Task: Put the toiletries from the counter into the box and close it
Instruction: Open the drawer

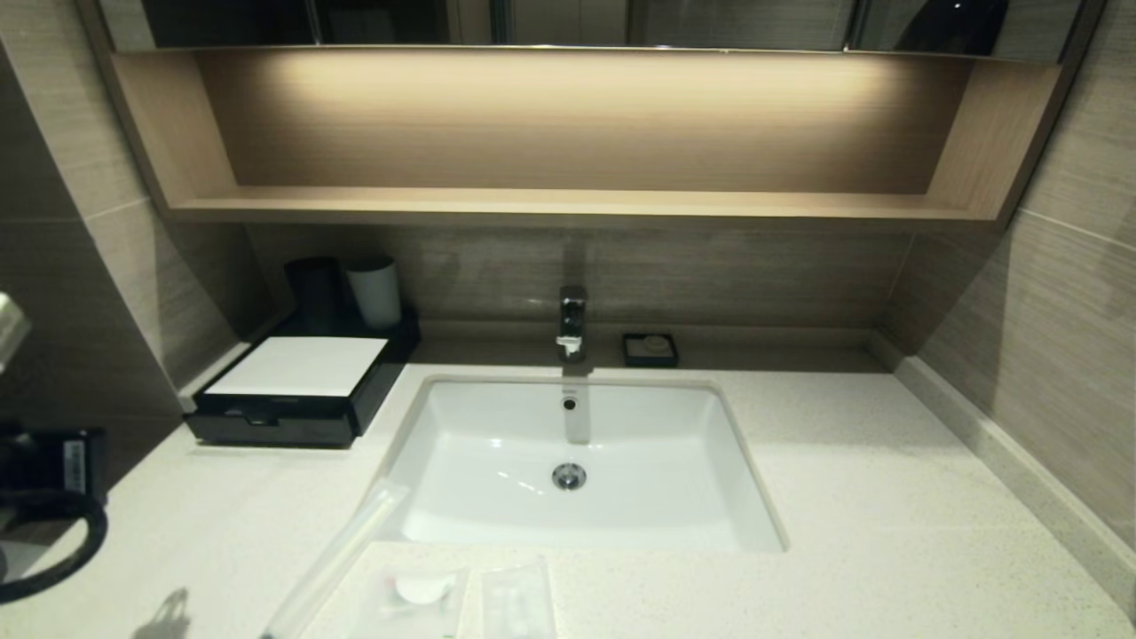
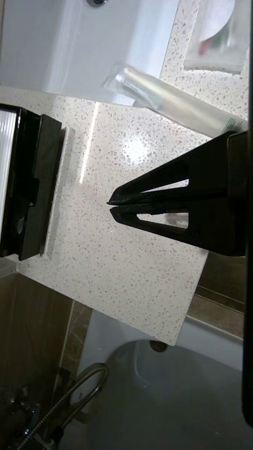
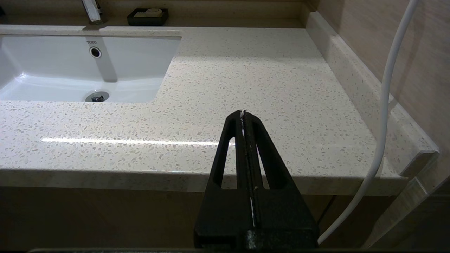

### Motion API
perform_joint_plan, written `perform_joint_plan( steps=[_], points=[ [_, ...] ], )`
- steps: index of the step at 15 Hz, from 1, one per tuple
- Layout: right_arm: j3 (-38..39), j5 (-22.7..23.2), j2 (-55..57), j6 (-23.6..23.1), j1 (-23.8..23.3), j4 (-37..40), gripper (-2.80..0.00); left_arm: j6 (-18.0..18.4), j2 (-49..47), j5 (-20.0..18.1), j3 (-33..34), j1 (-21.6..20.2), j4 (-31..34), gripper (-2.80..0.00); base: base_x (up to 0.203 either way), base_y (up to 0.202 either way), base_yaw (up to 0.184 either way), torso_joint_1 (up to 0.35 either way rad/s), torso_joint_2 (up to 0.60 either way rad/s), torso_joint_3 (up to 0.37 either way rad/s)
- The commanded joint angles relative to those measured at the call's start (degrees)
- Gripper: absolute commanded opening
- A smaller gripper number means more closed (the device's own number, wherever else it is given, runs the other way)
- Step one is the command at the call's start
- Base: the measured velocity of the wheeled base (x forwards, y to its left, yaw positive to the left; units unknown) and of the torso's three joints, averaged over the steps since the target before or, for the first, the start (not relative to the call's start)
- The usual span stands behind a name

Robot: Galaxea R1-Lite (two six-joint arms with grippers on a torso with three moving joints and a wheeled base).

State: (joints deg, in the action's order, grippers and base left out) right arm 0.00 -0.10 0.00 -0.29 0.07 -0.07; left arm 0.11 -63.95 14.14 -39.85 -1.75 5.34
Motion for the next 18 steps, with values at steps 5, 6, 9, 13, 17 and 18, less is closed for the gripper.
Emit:
perform_joint_plan(
  steps=[5, 6, 9, 13, 17, 18],
  points=[
    [0.1, 0.0, 0.0, 0.0, 0.0, 0.0, -2.80, 0.2, -9.7, -2.7, -0.3, -5.4, -3.4, -2.80, 0.000, 0.000, 0.000, 0.000, 0.00, 0.000],
    [0.1, 0.0, 0.0, -0.1, 0.0, 0.0, -2.80, 0.2, -11.1, -4.8, -0.5, -6.3, -4.4, -2.80, 0.000, 0.000, 0.000, 0.000, 0.00, 0.000],
    [0.1, 0.0, 0.0, -0.1, 0.0, 0.0, -2.80, 0.4, -16.2, -7.6, -2.8, -7.8, -7.3, -2.80, 0.000, 0.000, 0.000, 0.000, 0.00, 0.000],
    [0.1, 0.0, 0.0, -0.1, 0.0, 0.0, -2.80, 0.5, -23.2, -9.9, -4.0, -8.3, -13.7, -2.80, 0.000, 0.000, 0.000, 0.000, 0.00, 0.000],
    [0.1, 0.0, 0.0, -0.1, 0.0, 0.0, -2.80, 0.9, -28.0, -11.5, -4.0, -8.3, -19.5, -2.80, 0.000, 0.000, 0.000, 0.000, 0.00, 0.000],
    [0.1, 0.0, 0.0, 0.0, 0.0, 0.0, -2.80, 0.9, -28.7, -13.0, -4.0, -8.3, -20.4, -2.80, 0.000, 0.000, 0.000, 0.000, 0.00, 0.000]
  ],
)
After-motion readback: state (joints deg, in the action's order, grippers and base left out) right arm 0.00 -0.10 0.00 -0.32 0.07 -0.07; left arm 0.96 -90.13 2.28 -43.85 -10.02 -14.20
